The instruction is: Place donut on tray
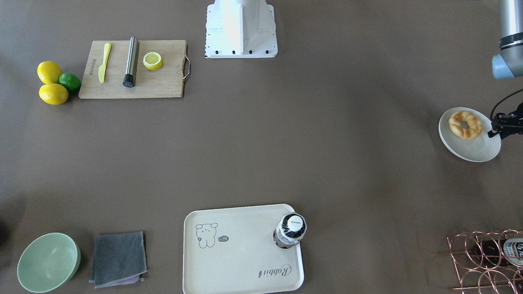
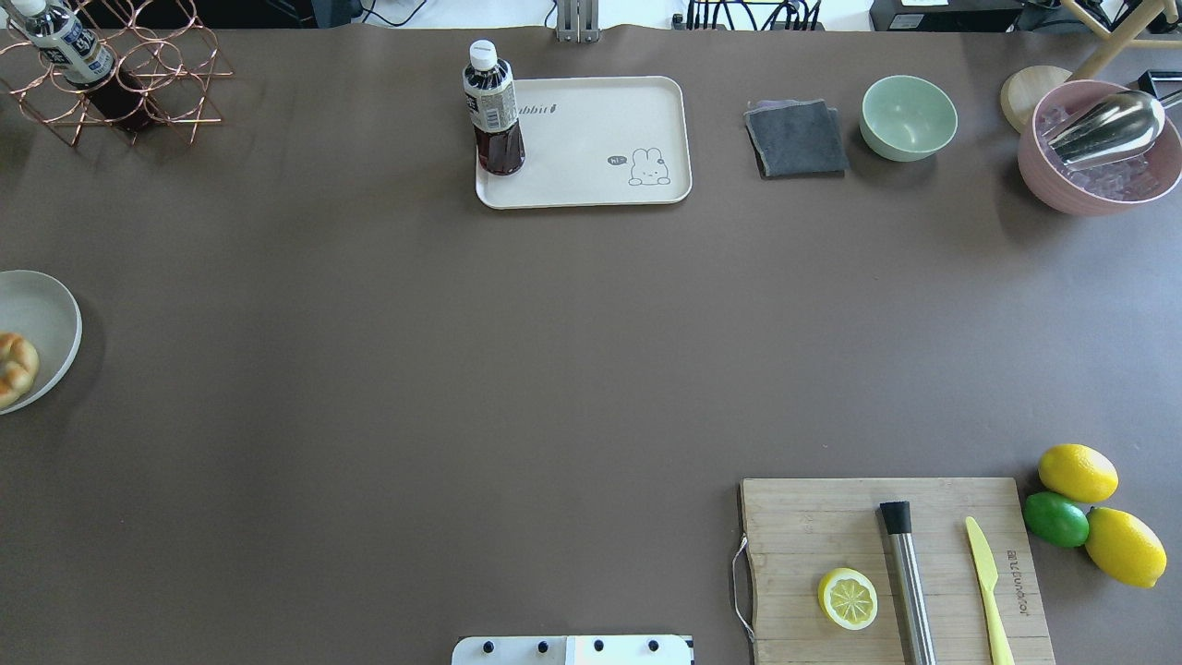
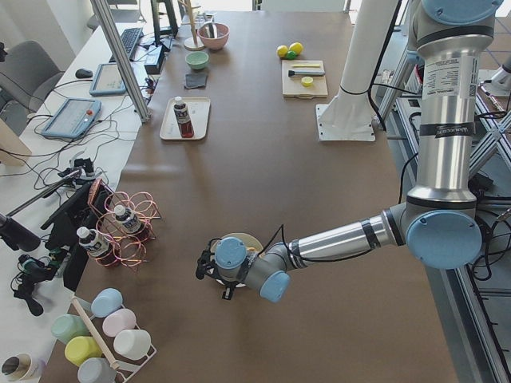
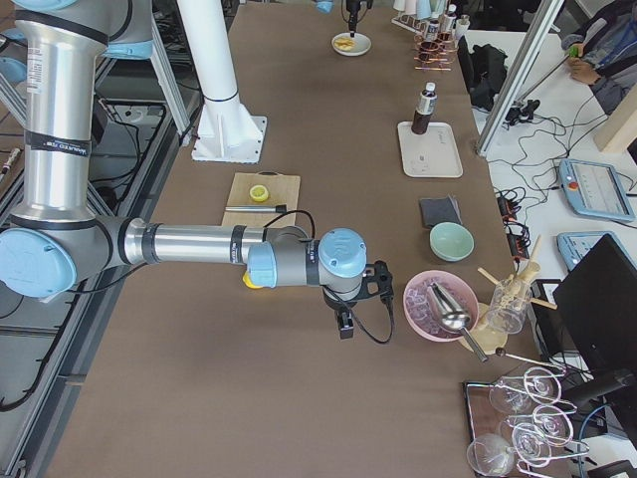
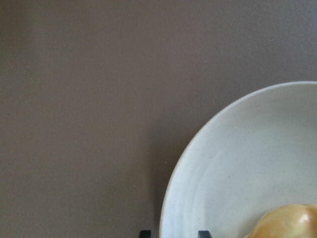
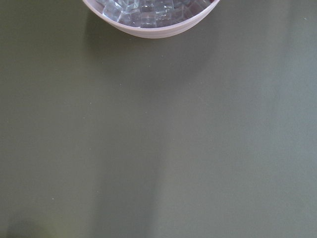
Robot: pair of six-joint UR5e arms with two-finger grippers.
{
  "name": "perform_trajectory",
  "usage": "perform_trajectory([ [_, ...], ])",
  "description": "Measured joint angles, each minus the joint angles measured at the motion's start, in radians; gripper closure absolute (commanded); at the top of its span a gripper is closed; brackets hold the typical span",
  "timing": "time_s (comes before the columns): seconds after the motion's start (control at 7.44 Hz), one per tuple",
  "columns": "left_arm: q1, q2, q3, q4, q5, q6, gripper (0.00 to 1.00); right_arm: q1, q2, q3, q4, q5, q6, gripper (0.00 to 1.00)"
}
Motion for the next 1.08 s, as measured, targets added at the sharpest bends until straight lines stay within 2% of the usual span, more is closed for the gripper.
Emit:
perform_trajectory([
  [0.4, 0.001, -0.01, -0.002, 0.004, -0.004, -0.035, 1.0, 0.0, 0.0, 0.001, 0.001, 0.001, 0.001, 0.0],
  [0.81, 0.0, -0.035, -0.067, 0.016, -0.122, -0.167, 1.0, 0.0, 0.006, 0.007, 0.001, 0.008, 0.003, 0.0],
  [1.08, 0.002, -0.057, -0.173, 0.025, -0.198, -0.355, 1.0, -0.025, 0.025, 0.046, 0.001, 0.018, 0.109, 0.0],
])
